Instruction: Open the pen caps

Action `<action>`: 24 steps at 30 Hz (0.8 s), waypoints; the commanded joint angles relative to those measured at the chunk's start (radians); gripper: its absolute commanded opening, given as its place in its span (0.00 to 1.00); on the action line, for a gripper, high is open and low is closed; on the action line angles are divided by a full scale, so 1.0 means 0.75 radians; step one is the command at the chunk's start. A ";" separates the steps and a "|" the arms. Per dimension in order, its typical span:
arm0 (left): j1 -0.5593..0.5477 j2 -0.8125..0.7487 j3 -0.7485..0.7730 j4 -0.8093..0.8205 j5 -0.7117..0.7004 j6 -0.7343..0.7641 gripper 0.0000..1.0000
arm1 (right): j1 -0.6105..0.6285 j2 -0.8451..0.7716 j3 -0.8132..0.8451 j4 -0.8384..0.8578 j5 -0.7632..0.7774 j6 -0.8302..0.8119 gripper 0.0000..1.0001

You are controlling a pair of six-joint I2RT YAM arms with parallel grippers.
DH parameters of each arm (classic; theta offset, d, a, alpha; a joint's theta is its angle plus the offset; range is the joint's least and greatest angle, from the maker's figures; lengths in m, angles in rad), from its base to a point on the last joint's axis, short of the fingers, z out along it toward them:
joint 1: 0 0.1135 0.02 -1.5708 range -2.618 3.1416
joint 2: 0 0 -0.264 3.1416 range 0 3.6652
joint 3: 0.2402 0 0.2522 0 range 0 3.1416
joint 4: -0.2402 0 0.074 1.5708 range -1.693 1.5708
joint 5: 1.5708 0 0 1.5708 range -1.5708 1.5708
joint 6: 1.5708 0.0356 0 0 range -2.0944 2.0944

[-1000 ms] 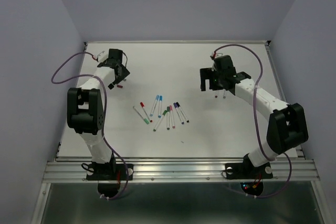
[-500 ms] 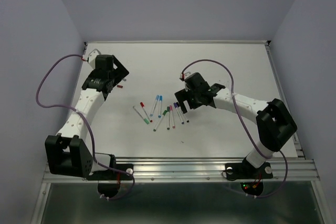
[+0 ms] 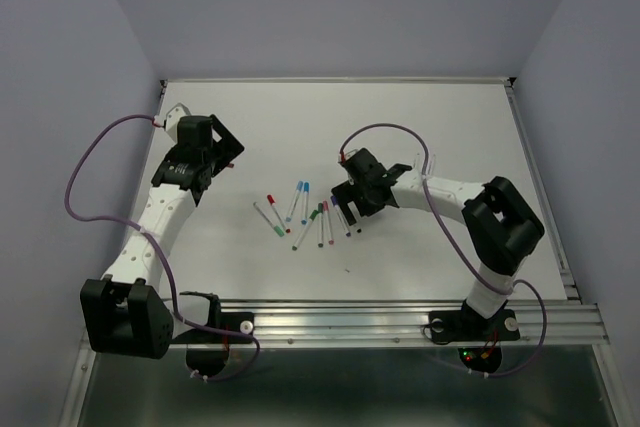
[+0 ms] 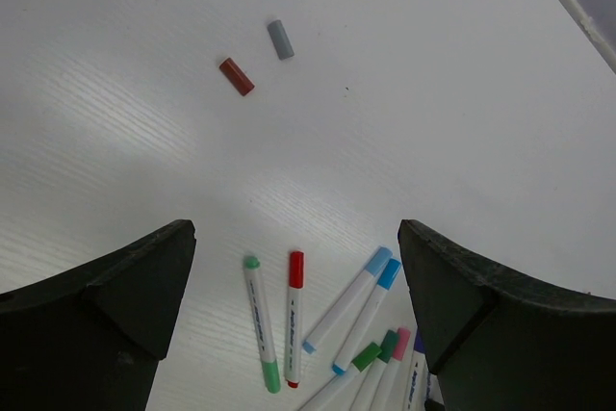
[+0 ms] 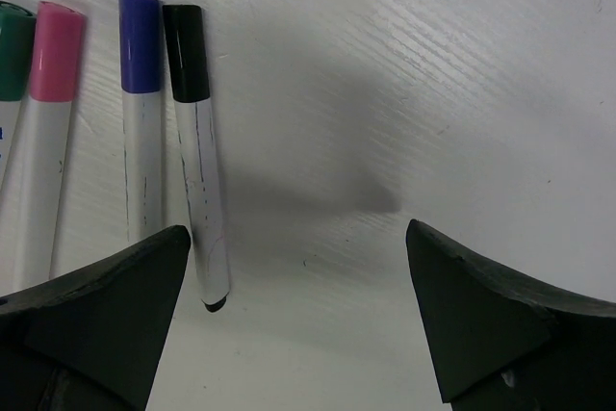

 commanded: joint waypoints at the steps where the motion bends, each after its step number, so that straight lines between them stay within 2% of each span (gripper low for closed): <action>1: -0.003 -0.024 -0.007 0.020 -0.007 0.024 0.99 | 0.012 0.009 0.031 0.018 0.004 -0.002 1.00; 13: -0.003 -0.011 -0.002 0.030 -0.011 0.032 0.99 | 0.024 0.099 0.055 0.043 -0.041 0.006 0.99; 17: -0.003 -0.003 0.000 0.034 -0.013 0.034 0.99 | 0.024 0.124 0.065 0.057 -0.074 0.006 0.90; 21: -0.003 0.009 0.002 0.036 -0.011 0.036 0.99 | 0.024 0.154 0.072 0.066 -0.094 0.008 0.88; 24: -0.003 0.017 0.004 0.038 -0.009 0.038 0.99 | 0.024 0.181 0.078 0.074 -0.108 0.010 0.79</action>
